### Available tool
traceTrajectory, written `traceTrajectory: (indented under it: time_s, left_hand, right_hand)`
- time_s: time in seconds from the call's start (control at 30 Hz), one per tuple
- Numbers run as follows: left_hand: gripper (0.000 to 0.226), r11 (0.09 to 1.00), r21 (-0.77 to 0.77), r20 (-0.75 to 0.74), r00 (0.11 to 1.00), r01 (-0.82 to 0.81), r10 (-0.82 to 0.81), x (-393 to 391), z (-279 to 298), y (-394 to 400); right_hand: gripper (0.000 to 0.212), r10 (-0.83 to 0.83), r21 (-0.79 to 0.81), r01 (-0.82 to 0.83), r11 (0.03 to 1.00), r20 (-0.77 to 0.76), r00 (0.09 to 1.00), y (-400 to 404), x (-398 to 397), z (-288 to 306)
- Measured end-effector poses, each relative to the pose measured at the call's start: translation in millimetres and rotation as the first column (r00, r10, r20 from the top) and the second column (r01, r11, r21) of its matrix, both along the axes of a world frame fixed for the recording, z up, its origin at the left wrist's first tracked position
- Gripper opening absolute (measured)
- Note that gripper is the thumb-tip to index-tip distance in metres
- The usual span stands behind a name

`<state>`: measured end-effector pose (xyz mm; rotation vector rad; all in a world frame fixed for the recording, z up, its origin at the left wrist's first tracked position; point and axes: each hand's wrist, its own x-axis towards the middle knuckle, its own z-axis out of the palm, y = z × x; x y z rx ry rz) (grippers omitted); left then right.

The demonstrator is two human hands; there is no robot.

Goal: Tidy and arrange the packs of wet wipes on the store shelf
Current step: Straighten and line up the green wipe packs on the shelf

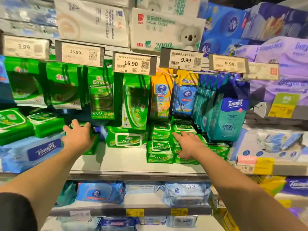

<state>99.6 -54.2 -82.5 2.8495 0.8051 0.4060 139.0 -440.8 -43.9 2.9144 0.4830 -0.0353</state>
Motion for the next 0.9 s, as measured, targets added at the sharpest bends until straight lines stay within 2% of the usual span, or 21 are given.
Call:
traceTrajectory:
  time_s: [0.07, 0.17, 0.23, 0.3, 0.43, 0.6, 0.67, 0.8, 0.9]
  left_hand:
    - [0.045, 1.000, -0.013, -0.005, 1.000, -0.018, 0.018, 1.3, -0.3, -3.4]
    - [0.051, 0.998, -0.039, -0.022, 0.999, -0.039, 0.039, 4.5, -0.5, -6.5]
    - [0.056, 0.997, -0.061, -0.031, 0.999, -0.047, 0.045, 6.6, -0.2, -6.0]
    - [0.051, 0.996, -0.065, -0.037, 0.998, -0.055, 0.053, 7.0, -0.2, -4.6]
    - [0.053, 0.998, -0.057, -0.010, 0.999, -0.041, 0.040, 0.5, -0.5, -2.5]
    - [0.099, 0.979, -0.186, 0.078, 0.991, -0.089, 0.105, -8.9, 4.6, -3.3]
    - [0.109, 0.964, -0.235, 0.087, 0.985, -0.127, 0.151, -11.8, 6.3, -3.3]
    - [0.107, 0.948, -0.264, 0.086, 0.974, -0.179, 0.208, -14.6, 4.1, -3.3]
    - [0.094, 0.944, -0.288, 0.123, 0.972, -0.159, 0.202, -15.7, 3.6, -4.1]
  right_hand:
    - [0.084, 0.006, -0.022, -0.007, 1.000, -0.018, 1.000, 6.0, -1.6, -6.7]
    - [0.065, 0.040, -0.099, -0.037, 0.994, 0.026, 0.999, 12.9, -3.5, -14.5]
    - [0.054, 0.027, -0.122, -0.020, 0.992, 0.053, 0.998, 13.3, -4.4, -14.6]
    - [0.049, -0.017, -0.110, 0.025, 0.994, 0.070, 0.997, 9.8, -4.6, -12.7]
    - [0.050, -0.046, -0.070, 0.050, 0.996, 0.063, 0.997, 5.2, -4.4, -11.2]
    - [0.057, -0.053, -0.066, 0.056, 0.996, 0.047, 0.997, 9.1, -3.3, -14.3]
    - [0.065, -0.057, -0.050, 0.060, 0.997, 0.044, 0.997, 8.4, -4.7, -15.3]
    - [0.073, -0.018, 0.021, 0.015, 1.000, 0.112, 0.994, 3.2, -10.4, -15.7]
    - [0.076, 0.008, 0.053, -0.016, 0.998, 0.146, 0.989, -2.5, -11.9, -14.4]
